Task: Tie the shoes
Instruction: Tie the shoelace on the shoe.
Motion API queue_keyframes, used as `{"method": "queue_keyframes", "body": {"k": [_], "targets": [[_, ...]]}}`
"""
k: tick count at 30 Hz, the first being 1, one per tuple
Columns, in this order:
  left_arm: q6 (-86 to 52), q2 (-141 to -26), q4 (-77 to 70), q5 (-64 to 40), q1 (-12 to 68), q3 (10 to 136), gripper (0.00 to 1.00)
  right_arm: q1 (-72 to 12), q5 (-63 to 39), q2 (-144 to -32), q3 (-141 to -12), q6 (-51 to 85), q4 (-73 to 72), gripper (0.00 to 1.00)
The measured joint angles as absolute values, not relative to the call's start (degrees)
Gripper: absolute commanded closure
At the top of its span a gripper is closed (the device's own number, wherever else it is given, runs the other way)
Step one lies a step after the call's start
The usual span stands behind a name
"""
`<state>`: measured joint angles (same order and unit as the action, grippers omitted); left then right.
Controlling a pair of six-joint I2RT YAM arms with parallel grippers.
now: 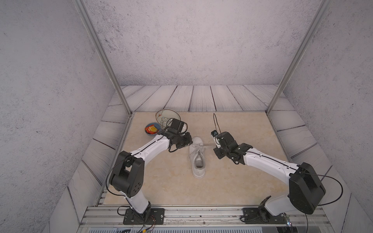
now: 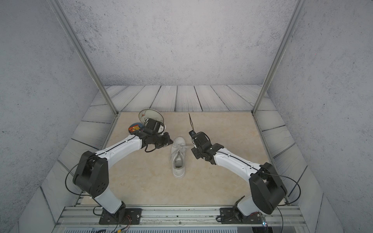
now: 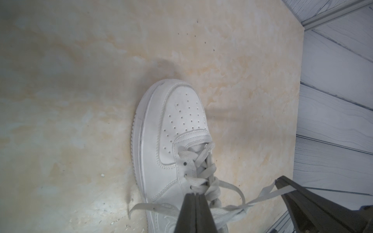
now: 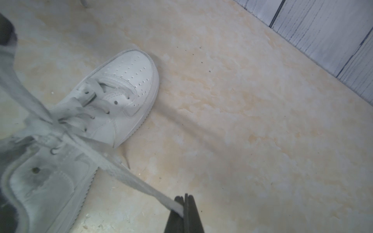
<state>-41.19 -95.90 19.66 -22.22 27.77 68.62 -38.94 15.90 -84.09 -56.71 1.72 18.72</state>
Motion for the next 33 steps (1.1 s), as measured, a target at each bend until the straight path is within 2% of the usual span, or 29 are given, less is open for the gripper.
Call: {"method": "queue_keyframes", "body": {"k": [14,33], "targets": [[-36.2,-92.1,16.0,-20.3,27.4,63.7,1.0,-39.8,20.0,-86.8,-56.7,-0.2,17.5,1.0],[-34.4,-91.6,14.6,-21.1,26.6,63.4,1.0,-41.2,26.4,-87.3,-53.3,-8.4,9.7,1.0]]}}
